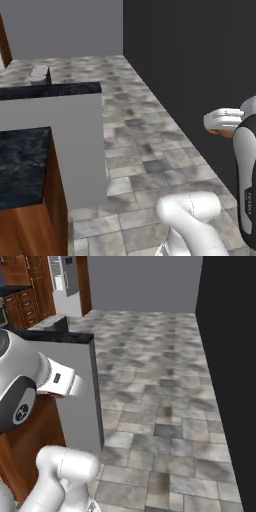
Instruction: Transport the steak and onion to the fridge. Place the steak on the rack containing meat and place the onion on the rack containing the vegetable, ensuring meats and vegetables are on different racks.
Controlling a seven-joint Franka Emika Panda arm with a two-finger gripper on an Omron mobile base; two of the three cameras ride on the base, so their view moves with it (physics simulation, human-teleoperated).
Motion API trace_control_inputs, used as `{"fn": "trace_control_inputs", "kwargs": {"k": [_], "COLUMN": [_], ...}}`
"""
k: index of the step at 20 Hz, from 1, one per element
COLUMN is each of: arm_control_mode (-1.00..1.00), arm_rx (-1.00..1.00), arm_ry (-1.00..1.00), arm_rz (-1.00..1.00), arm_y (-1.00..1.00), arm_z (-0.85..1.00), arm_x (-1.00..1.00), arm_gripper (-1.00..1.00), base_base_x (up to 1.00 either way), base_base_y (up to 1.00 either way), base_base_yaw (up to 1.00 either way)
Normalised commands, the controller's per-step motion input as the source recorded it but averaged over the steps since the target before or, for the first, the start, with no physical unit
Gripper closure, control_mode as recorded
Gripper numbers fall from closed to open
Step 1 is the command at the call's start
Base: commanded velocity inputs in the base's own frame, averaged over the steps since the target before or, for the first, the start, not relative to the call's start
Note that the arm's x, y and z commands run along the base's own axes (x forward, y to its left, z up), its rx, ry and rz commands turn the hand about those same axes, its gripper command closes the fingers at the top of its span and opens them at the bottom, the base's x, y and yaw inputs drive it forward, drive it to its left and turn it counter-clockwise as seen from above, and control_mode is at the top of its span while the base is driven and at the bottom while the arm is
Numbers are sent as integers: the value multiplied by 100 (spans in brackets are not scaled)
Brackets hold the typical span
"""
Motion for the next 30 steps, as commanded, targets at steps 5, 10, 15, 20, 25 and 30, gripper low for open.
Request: {"fn": "trace_control_inputs", "kwargs": {"k": [5,10,15,20,25,30], "arm_control_mode": [100,100,100,100,100,100], "arm_rx": [0,0,0,0,0,0], "arm_ry": [0,0,0,0,0,0], "arm_rz": [0,0,0,0,0,0], "arm_y": [0,0,0,0,0,0], "arm_z": [0,0,0,0,0,0], "arm_x": [0,0,0,0,0,0], "arm_gripper": [100,100,100,100,100,100], "base_base_x": [100,100,100,100,100,100], "base_base_y": [-92,-67,-53,-10,12,20], "base_base_yaw": [5,2,0,0,-1,-2]}}
